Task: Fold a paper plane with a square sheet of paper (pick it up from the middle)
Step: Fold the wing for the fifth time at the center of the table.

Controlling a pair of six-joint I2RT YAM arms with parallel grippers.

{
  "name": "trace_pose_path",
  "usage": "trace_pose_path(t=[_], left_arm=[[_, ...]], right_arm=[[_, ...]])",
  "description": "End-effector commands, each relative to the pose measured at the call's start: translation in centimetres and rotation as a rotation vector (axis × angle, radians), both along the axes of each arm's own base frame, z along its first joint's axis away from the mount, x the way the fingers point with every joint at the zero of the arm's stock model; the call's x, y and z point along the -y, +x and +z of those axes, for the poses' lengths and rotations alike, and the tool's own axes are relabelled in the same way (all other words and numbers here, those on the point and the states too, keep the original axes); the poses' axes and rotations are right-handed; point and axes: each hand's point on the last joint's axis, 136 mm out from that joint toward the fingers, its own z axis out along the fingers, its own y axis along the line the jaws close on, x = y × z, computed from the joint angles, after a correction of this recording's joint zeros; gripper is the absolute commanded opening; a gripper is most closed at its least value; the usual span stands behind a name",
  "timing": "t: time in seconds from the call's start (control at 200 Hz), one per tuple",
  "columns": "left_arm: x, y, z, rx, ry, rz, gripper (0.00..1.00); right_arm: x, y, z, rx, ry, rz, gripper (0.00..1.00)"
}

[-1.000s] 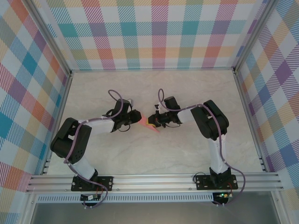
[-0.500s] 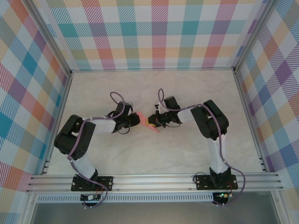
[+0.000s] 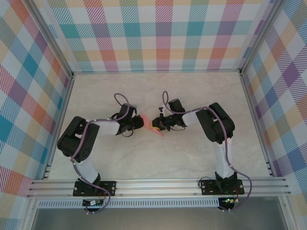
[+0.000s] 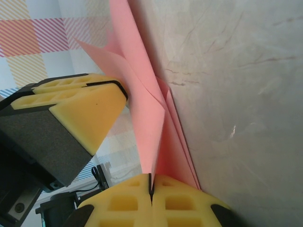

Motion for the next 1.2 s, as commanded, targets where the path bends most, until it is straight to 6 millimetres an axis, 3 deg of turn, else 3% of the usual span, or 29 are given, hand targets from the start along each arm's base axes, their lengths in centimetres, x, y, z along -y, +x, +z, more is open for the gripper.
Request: trace_pose_path(t=[0.0,0.81,1.0,1.095,1.195], left_arm=[[-0.9,1.3,2.8,0.066,-0.003,0.001,0.17],[-3.0,1.9,-0.9,0.013,0.041,0.0,0.14],[-4.5,1.7,-2.1,-0.009,0.092,0.041,0.13],[-4.3,1.6,-1.5,-0.005,0.056,0.037,0.13],[-2.5,1.9,0.9,0.024,-0.054,-0.004,0.16]], right_arm=[[4.1,-2.4,-8.3,-0.176,-0.264,-0.085,0.0],[4.1,-2.6,-8.5,-0.185,-0.264,-0.08,0.0],[4.1,-2.6,-8.6,-0.186,-0.269,-0.079,0.0],[4.1,-2.5,-8.4,-0.183,-0.266,-0.076,0.0],[4.0,-2.5,-8.2,-0.176,-0.264,-0.074,0.0]])
